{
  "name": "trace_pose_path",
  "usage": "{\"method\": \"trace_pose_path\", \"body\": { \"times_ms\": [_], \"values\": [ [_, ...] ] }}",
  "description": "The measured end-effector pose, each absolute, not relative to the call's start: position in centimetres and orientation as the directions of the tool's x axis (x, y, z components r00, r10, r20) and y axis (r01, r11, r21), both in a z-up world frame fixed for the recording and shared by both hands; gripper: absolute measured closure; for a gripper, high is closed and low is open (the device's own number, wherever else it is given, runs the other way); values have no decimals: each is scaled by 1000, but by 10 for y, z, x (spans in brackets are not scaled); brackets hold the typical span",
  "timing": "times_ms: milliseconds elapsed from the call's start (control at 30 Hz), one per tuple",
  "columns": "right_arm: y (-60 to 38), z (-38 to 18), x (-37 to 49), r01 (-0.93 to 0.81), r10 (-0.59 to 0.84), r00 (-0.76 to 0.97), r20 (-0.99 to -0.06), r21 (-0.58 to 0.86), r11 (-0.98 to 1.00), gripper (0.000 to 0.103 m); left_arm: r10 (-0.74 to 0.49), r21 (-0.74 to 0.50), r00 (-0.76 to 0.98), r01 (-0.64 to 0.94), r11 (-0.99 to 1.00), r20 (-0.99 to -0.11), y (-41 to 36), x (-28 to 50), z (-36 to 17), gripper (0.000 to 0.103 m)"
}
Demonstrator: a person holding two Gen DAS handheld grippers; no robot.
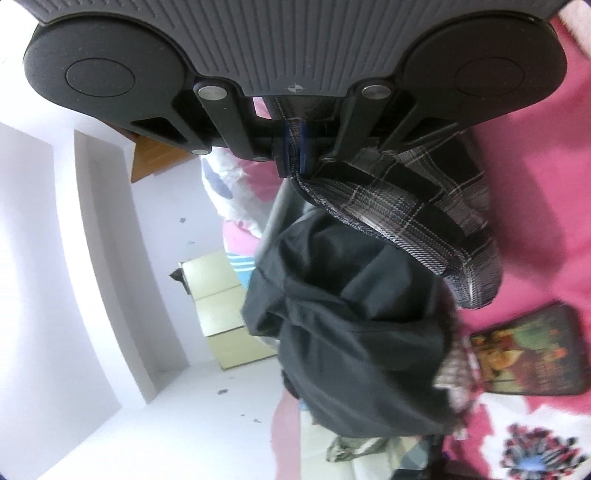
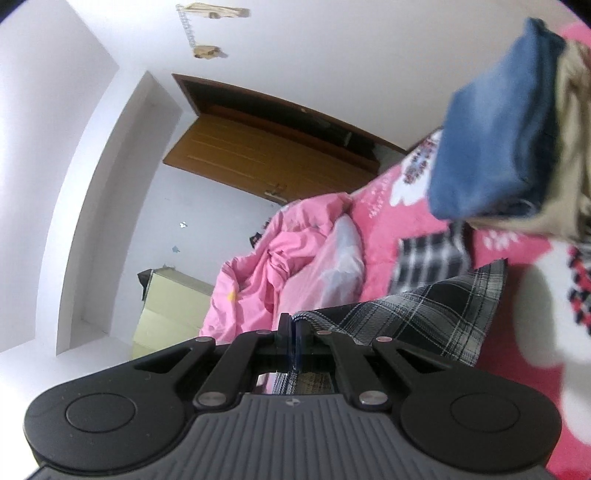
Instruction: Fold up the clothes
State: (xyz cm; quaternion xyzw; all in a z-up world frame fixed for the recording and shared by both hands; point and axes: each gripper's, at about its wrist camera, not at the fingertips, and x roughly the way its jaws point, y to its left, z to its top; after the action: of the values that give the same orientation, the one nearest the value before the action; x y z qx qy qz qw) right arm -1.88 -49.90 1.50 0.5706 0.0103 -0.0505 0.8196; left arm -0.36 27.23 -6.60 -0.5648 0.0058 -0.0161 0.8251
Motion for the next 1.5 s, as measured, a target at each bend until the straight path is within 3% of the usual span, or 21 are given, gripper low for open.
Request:
{"method": "trace_pose_path", "body": {
  "times_ms": [233, 433, 967, 1100, 1133, 1200, 1233, 1267, 1333, 1400, 1500],
  "values": [
    [-502, 48, 25, 117, -79, 993, -92, 900, 421, 102, -59, -901, 998, 12, 433, -16, 270, 37, -48, 100],
    [-507, 51, 84, 187, -88, 982, -166, 873, 450, 102, -68, -853, 993, -47, 520, -95, 264, 87, -42, 100],
    [-514, -24, 251, 479, -183, 874, -449, 741, 470, 102, -66, -680, 928, -219, 700, -367, 235, 207, -69, 100],
    [-509, -42, 272, 536, -152, 832, -534, 701, 470, 101, -67, -653, 901, -258, 713, -429, 234, 224, -81, 98],
    [-507, -46, 277, 550, -142, 819, -556, 690, 471, 100, -70, -650, 893, -267, 712, -444, 234, 227, -84, 95],
    [-505, -54, 287, 577, -123, 792, -598, 665, 474, 99, -83, -665, 895, -261, 700, -438, 236, 227, -89, 80],
    [-503, -56, 291, 589, -111, 775, -623, 647, 484, 93, -90, -674, 902, -246, 696, -422, 237, 225, -90, 75],
    [-500, -54, 294, 598, -99, 756, -647, 622, 505, 86, -96, -683, 909, -231, 693, -405, 237, 223, -89, 64],
    [-494, -47, 297, 602, -86, 723, -685, 565, 564, 42, -102, -697, 921, -209, 686, -376, 239, 221, -84, 45],
    [-487, -38, 298, 599, -95, 687, -721, 487, 636, 37, -112, -724, 938, -174, 668, -329, 240, 215, -81, 26],
    [-473, -27, 297, 600, -120, 612, -782, 360, 714, 31, -141, -766, 955, -115, 632, -260, 244, 208, -79, 12]
  ]
}}
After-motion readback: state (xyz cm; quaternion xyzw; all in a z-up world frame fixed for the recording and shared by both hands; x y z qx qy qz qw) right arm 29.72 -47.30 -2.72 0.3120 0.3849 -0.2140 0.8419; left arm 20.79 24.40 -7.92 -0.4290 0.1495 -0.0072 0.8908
